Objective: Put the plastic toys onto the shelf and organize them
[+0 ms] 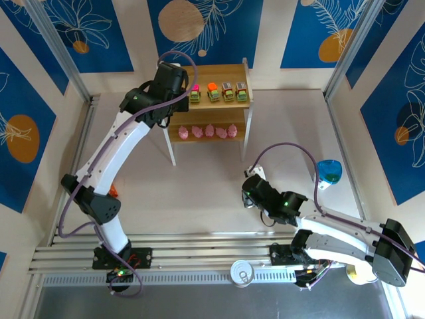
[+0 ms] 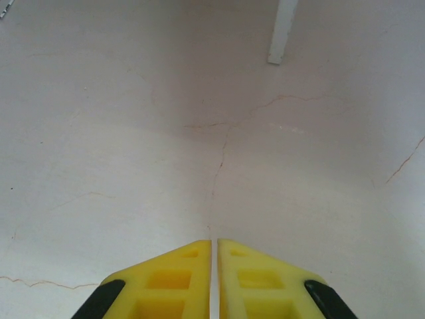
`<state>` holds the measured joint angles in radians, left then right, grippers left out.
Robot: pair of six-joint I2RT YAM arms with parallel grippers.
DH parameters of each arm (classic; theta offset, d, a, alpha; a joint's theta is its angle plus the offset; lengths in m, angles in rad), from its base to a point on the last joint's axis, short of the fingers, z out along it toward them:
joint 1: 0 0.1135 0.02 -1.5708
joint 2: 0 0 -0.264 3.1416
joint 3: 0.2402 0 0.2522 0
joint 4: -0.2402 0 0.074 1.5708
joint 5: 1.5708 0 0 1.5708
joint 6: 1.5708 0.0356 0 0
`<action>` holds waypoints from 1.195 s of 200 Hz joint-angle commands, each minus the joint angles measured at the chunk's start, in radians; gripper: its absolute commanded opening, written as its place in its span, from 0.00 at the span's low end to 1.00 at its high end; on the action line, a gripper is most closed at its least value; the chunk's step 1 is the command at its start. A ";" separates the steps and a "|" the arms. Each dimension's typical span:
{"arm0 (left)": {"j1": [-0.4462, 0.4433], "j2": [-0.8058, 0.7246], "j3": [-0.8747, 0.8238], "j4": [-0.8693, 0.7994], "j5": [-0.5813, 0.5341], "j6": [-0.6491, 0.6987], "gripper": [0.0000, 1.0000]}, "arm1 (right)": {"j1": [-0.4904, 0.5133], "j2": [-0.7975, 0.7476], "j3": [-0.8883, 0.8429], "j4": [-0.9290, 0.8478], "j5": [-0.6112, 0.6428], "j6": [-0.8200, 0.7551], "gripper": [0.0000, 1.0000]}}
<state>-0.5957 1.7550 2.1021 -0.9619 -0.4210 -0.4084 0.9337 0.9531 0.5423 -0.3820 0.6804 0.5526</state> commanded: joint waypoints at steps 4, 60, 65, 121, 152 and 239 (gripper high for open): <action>0.013 0.011 0.038 0.010 0.014 0.020 0.30 | -0.001 -0.003 0.014 0.006 0.015 0.012 0.11; 0.014 0.009 0.036 0.011 0.017 0.007 0.41 | -0.001 0.002 0.016 0.008 0.015 0.012 0.11; 0.014 0.007 0.037 0.012 0.017 0.006 0.43 | -0.001 0.002 0.015 0.008 0.015 0.011 0.11; 0.013 -0.015 0.040 0.023 0.012 0.009 0.45 | -0.001 0.008 0.016 0.011 0.013 0.010 0.11; 0.013 -0.035 0.051 0.026 0.014 0.008 0.46 | -0.003 0.007 0.017 0.011 0.013 0.009 0.12; 0.008 -0.066 0.078 0.018 0.003 0.023 0.50 | -0.005 0.009 0.016 0.012 0.016 0.011 0.22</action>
<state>-0.5938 1.7233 2.1532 -0.9501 -0.4114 -0.4088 0.9337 0.9600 0.5423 -0.3813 0.6807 0.5529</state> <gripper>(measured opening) 0.496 0.220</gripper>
